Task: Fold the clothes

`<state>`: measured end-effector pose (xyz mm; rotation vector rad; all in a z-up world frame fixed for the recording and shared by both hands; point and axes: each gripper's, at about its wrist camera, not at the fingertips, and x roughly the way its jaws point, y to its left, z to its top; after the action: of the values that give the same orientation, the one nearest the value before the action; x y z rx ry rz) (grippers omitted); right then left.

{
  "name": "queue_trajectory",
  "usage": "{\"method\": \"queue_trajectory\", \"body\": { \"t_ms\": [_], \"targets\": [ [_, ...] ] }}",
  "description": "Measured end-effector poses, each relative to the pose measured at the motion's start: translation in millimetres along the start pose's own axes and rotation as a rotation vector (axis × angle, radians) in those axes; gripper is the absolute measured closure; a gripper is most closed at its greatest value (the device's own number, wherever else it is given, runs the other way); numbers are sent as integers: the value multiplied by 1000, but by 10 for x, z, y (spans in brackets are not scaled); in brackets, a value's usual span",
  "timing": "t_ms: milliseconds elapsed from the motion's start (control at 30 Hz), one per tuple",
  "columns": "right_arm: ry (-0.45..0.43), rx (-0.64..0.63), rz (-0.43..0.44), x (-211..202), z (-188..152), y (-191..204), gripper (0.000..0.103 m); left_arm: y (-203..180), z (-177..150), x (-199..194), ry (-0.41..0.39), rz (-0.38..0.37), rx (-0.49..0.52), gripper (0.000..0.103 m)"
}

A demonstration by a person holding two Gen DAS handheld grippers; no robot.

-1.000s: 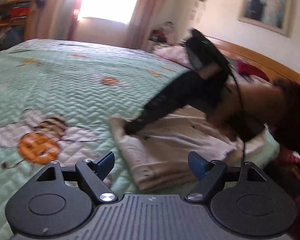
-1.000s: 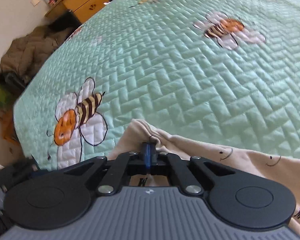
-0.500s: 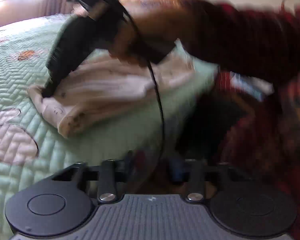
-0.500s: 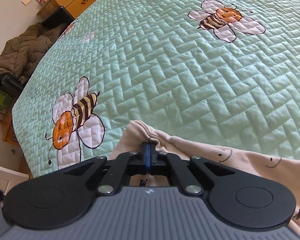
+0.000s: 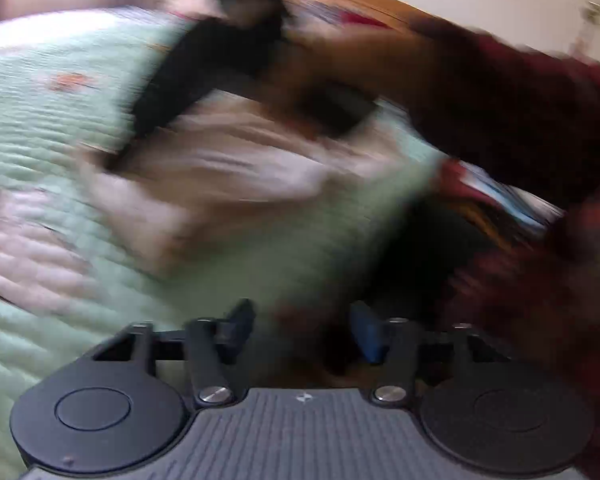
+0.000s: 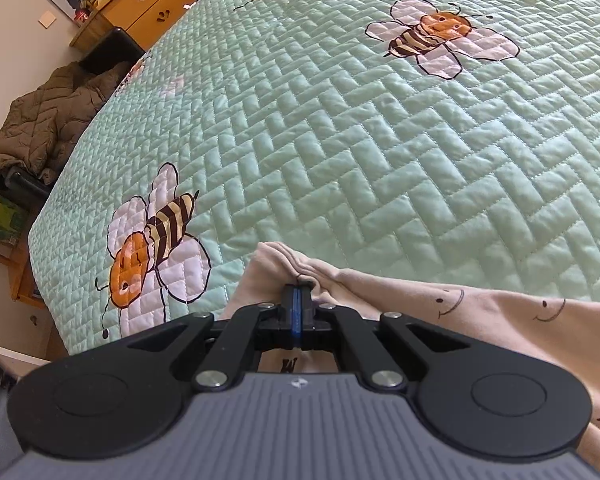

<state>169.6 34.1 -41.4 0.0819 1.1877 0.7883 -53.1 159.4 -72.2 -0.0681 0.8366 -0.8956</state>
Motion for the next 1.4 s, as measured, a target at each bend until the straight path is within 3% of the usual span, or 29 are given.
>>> {"method": "queue_trajectory", "body": {
  "t_ms": [67,133,233,267,333,367,400,500,567,600,667,733,800,833,933,1000,1067,1133,1200,1333,1400],
  "targets": [
    [-5,8,9,4,-5,-18,103,-42,-39,-129,-35,35,-26,54],
    [-10,20,21,4,-12,-44,103,25,-29,-314,-157,105,-99,48],
    [-19,41,32,1,-26,-68,103,182,74,-471,-344,263,-143,33],
    [-22,44,33,-1,-32,-67,103,254,122,-440,-366,276,-137,27],
    [-25,45,30,-5,-36,-58,103,381,201,-252,-324,211,-130,28],
    [-25,46,29,-6,-36,-55,103,411,227,-127,-280,156,-129,34],
    [-24,46,27,-8,-34,-50,103,347,208,-1,-209,116,-104,44],
    [-22,37,18,-14,-26,-33,103,-14,71,381,56,21,17,59],
    [-22,34,22,-12,-26,-43,103,-164,-63,431,110,10,32,61],
    [-23,38,29,-12,-28,-61,103,-164,-99,361,81,9,1,60],
    [-27,54,44,-14,-37,-97,103,-93,-91,110,-51,69,-66,57],
    [-29,58,46,-14,-40,-97,103,35,-19,-148,-212,184,-124,47],
    [-30,62,47,-15,-43,-98,103,212,56,-264,-320,303,-179,37],
    [-31,64,48,-15,-44,-99,103,314,81,-243,-325,328,-200,37],
    [-33,70,51,-16,-49,-100,103,397,51,73,-208,296,-205,38],
    [-34,72,53,-16,-51,-104,103,189,19,241,-149,181,-139,39],
    [-34,73,57,-16,-51,-115,103,-129,-21,372,-52,51,-48,48],
    [-34,77,63,-17,-51,-129,103,-336,-104,377,8,46,15,52],
    [-37,81,69,-17,-59,-137,103,-386,-173,305,-18,74,-15,53],
    [-41,89,74,-18,-69,-145,103,-161,-158,-68,-234,297,-107,45],
    [-42,89,71,-20,-70,-140,103,5,-112,-152,-309,348,-137,38]
  ]
}}
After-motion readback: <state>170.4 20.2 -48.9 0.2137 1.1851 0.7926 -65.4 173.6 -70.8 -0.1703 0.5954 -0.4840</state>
